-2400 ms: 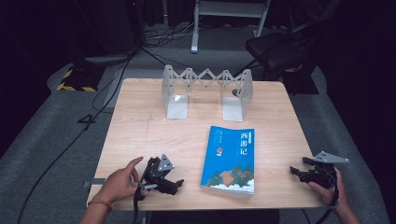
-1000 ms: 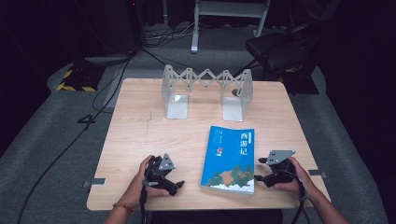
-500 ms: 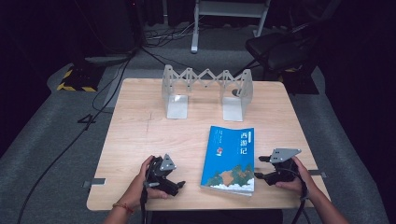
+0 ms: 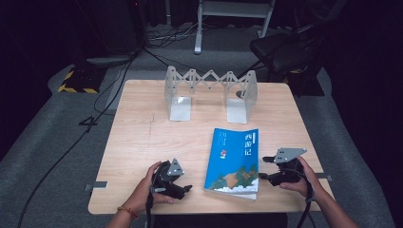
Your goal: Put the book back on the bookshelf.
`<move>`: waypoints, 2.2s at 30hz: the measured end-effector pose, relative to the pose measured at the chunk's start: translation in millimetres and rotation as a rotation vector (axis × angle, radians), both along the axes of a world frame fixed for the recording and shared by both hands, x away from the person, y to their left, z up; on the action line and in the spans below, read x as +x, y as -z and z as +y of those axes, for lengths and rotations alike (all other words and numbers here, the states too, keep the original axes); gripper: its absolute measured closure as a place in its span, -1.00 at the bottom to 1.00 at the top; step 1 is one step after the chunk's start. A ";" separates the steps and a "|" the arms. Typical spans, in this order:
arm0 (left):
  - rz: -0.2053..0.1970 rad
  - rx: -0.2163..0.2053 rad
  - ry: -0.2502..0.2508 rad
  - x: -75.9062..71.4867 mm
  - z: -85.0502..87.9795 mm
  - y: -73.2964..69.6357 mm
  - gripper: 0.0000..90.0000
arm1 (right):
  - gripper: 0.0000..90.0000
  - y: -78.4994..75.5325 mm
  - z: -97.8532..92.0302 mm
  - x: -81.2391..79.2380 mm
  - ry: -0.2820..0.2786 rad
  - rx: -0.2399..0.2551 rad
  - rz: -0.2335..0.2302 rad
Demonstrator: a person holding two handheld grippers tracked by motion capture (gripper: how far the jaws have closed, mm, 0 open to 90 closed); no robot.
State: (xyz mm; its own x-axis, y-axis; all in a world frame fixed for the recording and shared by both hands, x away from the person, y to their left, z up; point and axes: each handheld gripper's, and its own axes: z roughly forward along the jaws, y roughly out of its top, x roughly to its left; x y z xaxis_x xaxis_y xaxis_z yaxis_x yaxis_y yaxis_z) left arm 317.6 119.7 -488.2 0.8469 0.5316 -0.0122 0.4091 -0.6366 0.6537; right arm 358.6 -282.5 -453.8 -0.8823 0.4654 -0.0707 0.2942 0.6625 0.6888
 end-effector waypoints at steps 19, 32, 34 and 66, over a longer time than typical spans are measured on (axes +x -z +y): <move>-0.053 -0.093 0.186 -29.2 -120.3 -18.3 -0.31 | -0.23 -23.9 18.3 8.7 0.019 0.090 -0.011; -0.180 -0.137 0.109 -27.6 -122.2 -29.0 0.45 | -0.26 -24.5 21.0 11.9 0.040 0.140 -0.009; -0.184 -0.173 0.106 -23.9 -114.2 -35.2 0.57 | -0.26 -24.0 17.2 12.5 0.051 0.149 -0.011; -0.177 -0.192 0.129 -11.8 -15.4 -42.2 0.70 | -0.35 -20.6 57.0 31.4 -0.289 0.132 -0.059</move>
